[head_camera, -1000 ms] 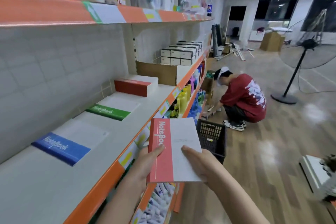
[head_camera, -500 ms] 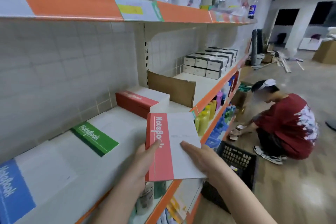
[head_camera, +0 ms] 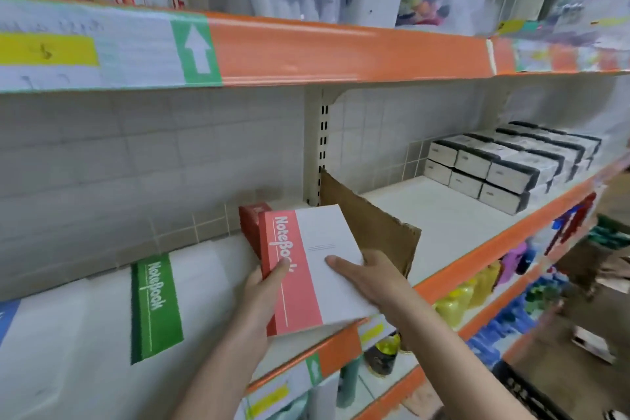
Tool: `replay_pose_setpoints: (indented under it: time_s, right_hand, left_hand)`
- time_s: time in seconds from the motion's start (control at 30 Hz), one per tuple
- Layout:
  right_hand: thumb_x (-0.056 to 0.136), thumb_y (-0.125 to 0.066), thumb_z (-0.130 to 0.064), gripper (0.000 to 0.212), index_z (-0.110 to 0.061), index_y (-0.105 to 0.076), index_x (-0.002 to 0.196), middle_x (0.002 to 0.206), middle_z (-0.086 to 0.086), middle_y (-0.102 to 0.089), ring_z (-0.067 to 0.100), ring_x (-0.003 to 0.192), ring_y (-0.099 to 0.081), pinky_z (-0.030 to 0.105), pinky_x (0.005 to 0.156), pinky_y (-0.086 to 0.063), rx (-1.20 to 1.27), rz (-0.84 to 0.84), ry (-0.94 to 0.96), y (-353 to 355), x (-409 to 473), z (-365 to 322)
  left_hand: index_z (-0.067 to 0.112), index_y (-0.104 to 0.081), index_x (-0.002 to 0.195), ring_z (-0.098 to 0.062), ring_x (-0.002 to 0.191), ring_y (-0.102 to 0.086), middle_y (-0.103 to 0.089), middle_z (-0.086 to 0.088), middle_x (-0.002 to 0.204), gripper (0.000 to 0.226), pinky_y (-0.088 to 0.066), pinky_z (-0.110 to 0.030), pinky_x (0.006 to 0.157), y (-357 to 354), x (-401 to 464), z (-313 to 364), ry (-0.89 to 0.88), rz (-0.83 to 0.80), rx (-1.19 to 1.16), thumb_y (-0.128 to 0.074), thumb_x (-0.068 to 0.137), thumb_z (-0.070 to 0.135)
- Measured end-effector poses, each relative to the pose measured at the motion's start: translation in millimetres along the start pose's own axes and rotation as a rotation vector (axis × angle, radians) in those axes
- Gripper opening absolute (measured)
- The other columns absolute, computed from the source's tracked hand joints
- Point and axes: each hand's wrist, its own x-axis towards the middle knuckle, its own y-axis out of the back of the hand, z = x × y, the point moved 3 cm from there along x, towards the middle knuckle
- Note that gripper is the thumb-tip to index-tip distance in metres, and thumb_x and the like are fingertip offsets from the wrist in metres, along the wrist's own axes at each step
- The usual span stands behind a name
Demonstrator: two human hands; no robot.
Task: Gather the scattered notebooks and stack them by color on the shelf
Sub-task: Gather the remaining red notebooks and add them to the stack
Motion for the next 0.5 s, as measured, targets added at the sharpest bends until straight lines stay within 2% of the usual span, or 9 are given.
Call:
replay_pose_setpoints:
  time_s: [0.07,0.17,0.27,0.4,0.47,0.5]
  right_hand:
    - [0.086,-0.069,-0.029,0.011,-0.02,-0.065,0.081,0.078,-0.01,-0.07,-0.005,0.055,-0.064,0.01,0.046,-0.044,-0.074,-0.022,0.069,1,21,-11]
    - [0.084,-0.072,-0.029,0.014,-0.018,-0.065,0.078,0.078,-0.007,-0.069,-0.002,0.055,-0.064,0.011,0.044,-0.043,-0.126,-0.072,0.104,0,49,-21]
    - [0.082,-0.073,-0.03,0.018,-0.015,-0.065,0.077,0.073,-0.004,-0.068,0.001,0.052,-0.063,0.011,0.041,-0.04,-0.169,-0.131,0.086,-4,72,-28]
    - [0.081,-0.074,-0.032,0.027,-0.009,-0.068,0.095,0.088,0.003,-0.072,0.012,0.068,-0.068,0.017,0.048,-0.047,-0.214,-0.192,0.069,-10,95,-34]
    - [0.081,-0.074,-0.032,0.031,-0.006,-0.068,0.096,0.092,0.006,-0.072,0.018,0.077,-0.069,0.022,0.056,-0.05,-0.249,-0.188,0.08,-10,107,-36]
    - [0.08,-0.075,-0.032,0.031,-0.005,-0.068,0.095,0.091,0.006,-0.072,0.019,0.079,-0.069,0.023,0.059,-0.051,-0.278,-0.181,0.091,-10,113,-36]
  left_hand:
    - [0.021,-0.057,0.119,-0.021,0.08,-0.068,-0.07,-0.002,0.091,0.031,-0.05,-0.027,0.056,-3,10,9,-0.027,0.028,-0.028,-0.055,0.093,0.038]
    - [0.02,-0.058,0.114,-0.017,0.073,-0.069,-0.07,0.0,0.086,0.023,-0.05,-0.023,0.05,-3,21,21,-0.027,0.087,-0.044,-0.053,0.096,0.034]
    - [0.015,-0.06,0.104,-0.024,0.076,-0.069,-0.071,-0.005,0.084,0.023,-0.054,-0.03,0.06,1,32,32,-0.014,0.122,-0.042,-0.045,0.1,0.032]
    - [0.009,-0.061,0.097,-0.022,0.075,-0.066,-0.069,-0.006,0.084,0.029,-0.047,-0.025,0.063,12,49,41,-0.116,0.232,0.188,-0.038,0.1,0.027]
    - [0.005,-0.058,0.094,-0.026,0.076,-0.062,-0.065,-0.01,0.084,0.028,-0.043,-0.03,0.068,15,58,43,-0.164,0.265,0.289,-0.038,0.1,0.023]
    - [0.006,-0.056,0.091,-0.024,0.069,-0.057,-0.062,-0.009,0.078,0.026,-0.04,-0.029,0.064,16,62,43,-0.183,0.273,0.333,-0.038,0.1,0.022]
